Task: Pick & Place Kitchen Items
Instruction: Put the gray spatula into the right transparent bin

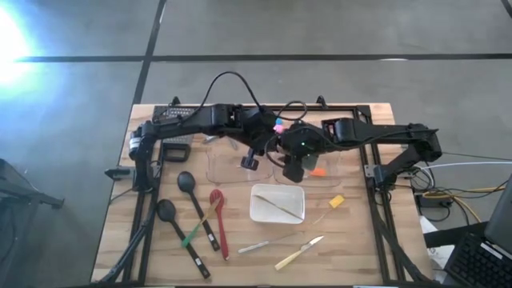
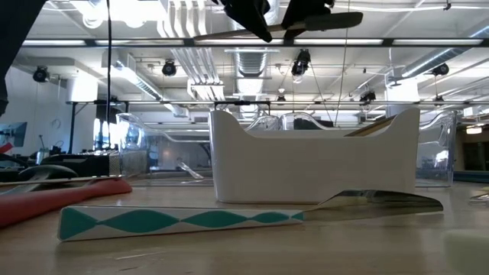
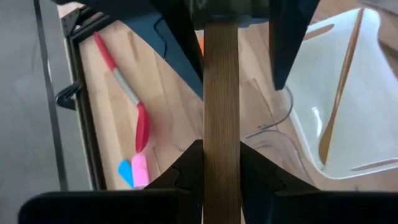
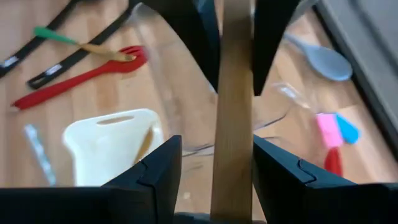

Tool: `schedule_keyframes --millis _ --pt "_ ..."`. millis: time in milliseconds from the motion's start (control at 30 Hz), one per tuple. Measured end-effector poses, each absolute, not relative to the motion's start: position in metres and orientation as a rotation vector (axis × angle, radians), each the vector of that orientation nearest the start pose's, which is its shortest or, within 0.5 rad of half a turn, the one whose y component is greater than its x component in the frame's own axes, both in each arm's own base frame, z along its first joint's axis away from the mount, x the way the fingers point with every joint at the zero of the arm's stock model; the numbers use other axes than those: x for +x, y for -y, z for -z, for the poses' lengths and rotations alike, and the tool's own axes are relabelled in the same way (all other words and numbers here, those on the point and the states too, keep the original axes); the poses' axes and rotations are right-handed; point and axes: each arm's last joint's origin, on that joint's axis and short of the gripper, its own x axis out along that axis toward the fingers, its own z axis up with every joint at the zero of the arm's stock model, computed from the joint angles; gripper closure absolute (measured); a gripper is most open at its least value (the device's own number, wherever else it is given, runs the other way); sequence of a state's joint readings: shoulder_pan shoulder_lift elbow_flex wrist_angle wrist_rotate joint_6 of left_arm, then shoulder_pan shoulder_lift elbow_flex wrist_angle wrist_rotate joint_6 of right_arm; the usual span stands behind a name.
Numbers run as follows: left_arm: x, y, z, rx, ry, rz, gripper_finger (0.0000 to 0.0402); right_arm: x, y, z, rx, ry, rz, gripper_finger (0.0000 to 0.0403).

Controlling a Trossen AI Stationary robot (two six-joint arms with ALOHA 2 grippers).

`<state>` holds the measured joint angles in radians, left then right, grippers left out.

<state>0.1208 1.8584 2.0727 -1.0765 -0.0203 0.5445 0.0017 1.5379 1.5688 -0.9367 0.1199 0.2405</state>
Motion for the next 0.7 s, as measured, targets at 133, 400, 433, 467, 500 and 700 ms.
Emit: schedule_keyframes --millis 133,400,433,467,500,700 --pt "0.3819 -0.0477 -0.3942 0.466 -0.871 0.1 0.0334 0.3133 0.0049 -0.3573 0.114 -0.893 0.285 0.0232" --pt "0.3819 -0.0468 -0.3941 0.467 -0.871 0.104 0.0334 0.3124 0.0057 -0.3573 0.07 -0.895 0.293 0.0317" --pt "0.3819 -0.0469 -0.3942 0.463 -0.872 0.1 0.0334 0.3123 0.006 -0.3573 0.067 -0.896 0.295 0.0337" --pt "0.3819 -0.047 -0.3942 0.463 -0.872 0.096 0.0334 0.3123 0.0063 -0.3573 0.06 -0.896 0.298 0.0343" --pt "0.3819 -0.0471 -0.3942 0.464 -0.872 0.096 0.0334 0.3122 0.0067 -0.3574 0.052 -0.896 0.301 0.0341" --pt "0.3821 -0.047 -0.3944 0.459 -0.871 0.089 0.0334 0.3113 0.0069 -0.358 0.035 -0.894 0.315 0.0341"
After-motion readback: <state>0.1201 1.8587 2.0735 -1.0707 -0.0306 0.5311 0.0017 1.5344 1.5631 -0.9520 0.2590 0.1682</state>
